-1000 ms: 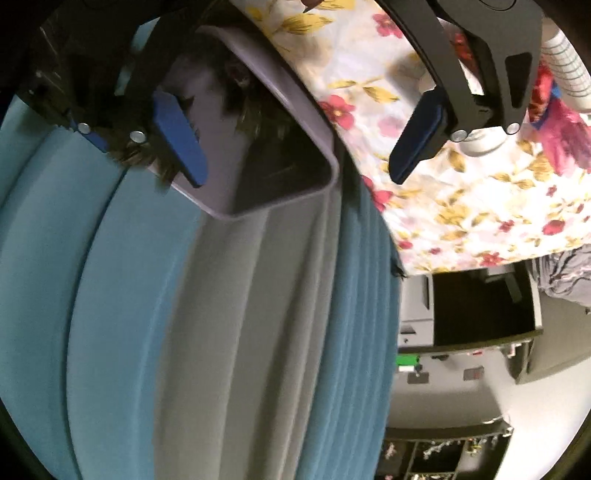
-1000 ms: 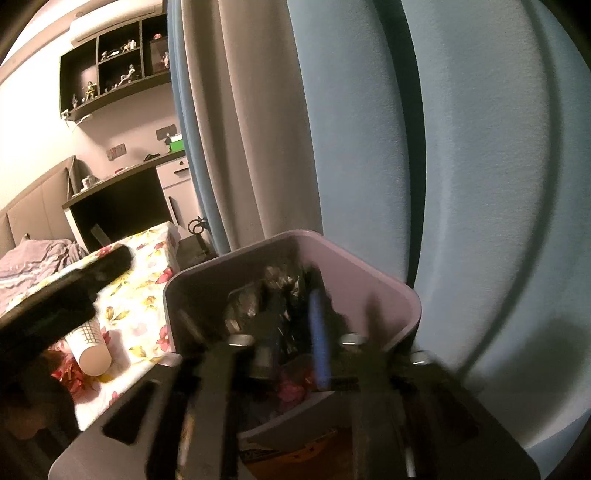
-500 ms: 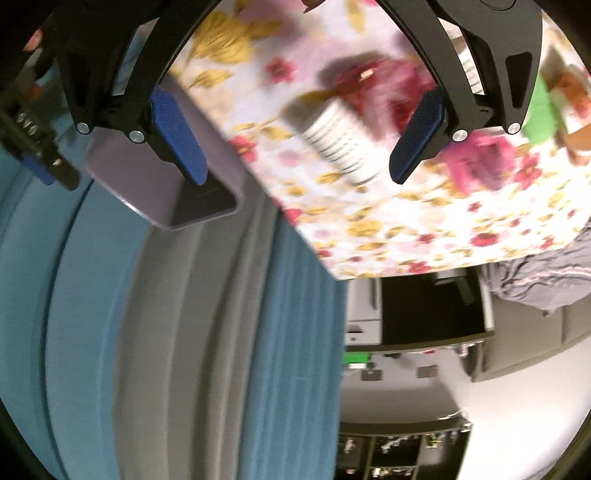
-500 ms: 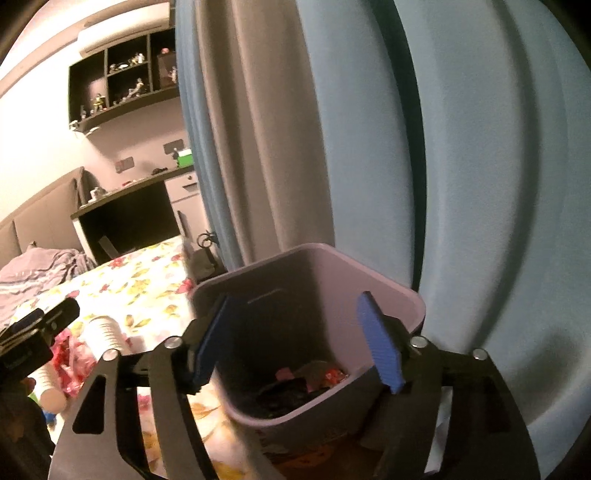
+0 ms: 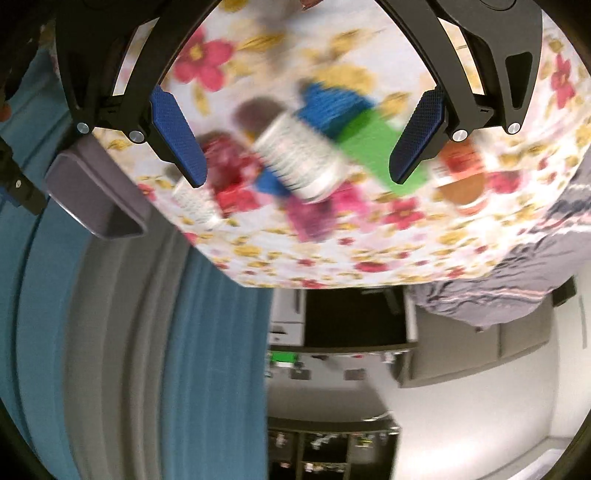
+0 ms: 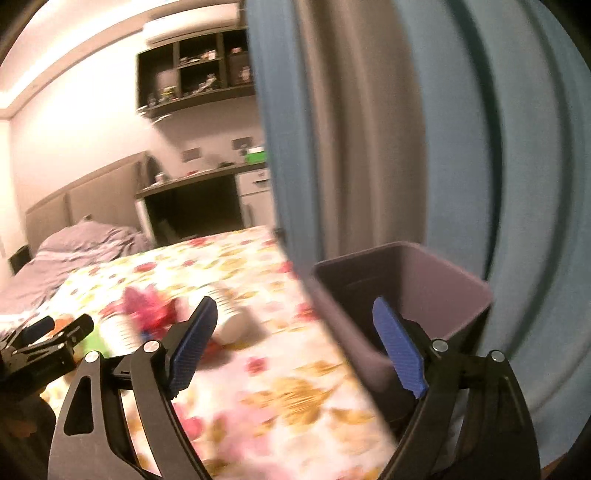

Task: Collect trash
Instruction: 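Move both tools back toward the paper cups and scrubbers on the table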

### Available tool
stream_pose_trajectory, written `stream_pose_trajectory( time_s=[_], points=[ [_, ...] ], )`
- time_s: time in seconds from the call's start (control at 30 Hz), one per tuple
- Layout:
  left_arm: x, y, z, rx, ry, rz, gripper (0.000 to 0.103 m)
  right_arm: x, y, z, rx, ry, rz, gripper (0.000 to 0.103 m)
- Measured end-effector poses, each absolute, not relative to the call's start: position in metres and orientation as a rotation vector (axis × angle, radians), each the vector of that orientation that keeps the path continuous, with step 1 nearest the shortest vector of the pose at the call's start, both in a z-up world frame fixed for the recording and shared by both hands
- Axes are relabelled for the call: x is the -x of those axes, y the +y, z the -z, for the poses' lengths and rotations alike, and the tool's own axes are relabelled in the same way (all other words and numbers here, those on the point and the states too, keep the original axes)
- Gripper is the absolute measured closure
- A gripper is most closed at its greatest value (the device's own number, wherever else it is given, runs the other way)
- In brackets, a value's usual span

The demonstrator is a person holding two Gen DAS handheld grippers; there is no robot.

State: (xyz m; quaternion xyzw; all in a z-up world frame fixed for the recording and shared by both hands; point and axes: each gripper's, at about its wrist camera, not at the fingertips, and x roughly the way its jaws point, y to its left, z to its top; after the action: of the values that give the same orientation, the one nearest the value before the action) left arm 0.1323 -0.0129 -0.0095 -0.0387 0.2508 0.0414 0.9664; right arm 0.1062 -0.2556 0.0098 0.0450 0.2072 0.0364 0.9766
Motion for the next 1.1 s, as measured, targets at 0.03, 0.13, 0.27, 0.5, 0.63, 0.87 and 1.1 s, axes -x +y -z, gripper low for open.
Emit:
stream_pose_trajectory(
  time_s=[0.03,0.13,0.27,0.5,0.63,0.87,1.1],
  points=[
    [-0.124,-0.003,0.010,0.082,0.502,-0.101,0.006,-0.105,-0.243,-0.008,-0.080,0.425,-0.102,0.020],
    [-0.106,0.021,0.013,0.091,0.498,-0.147,0.006,-0.103,-0.215,0.000,-0.043,0.448,-0.177,0.020],
    [-0.085,0.055,0.020,0.115,0.499,-0.203,0.006,-0.103,-0.173,0.013,0.013,0.495,-0.282,0.020],
    [-0.071,0.094,0.026,0.172,0.506,-0.274,0.006,-0.115,-0.124,0.037,0.087,0.583,-0.391,0.020],
    [-0.069,0.106,0.030,0.190,0.512,-0.284,0.006,-0.129,-0.098,0.047,0.127,0.625,-0.411,0.020],
    [-0.070,0.114,0.034,0.198,0.512,-0.282,0.006,-0.150,-0.072,0.054,0.191,0.648,-0.436,0.025],
    [-0.076,0.121,0.039,0.207,0.521,-0.270,0.006,-0.174,-0.060,0.068,0.209,0.702,-0.445,0.029]
  ],
)
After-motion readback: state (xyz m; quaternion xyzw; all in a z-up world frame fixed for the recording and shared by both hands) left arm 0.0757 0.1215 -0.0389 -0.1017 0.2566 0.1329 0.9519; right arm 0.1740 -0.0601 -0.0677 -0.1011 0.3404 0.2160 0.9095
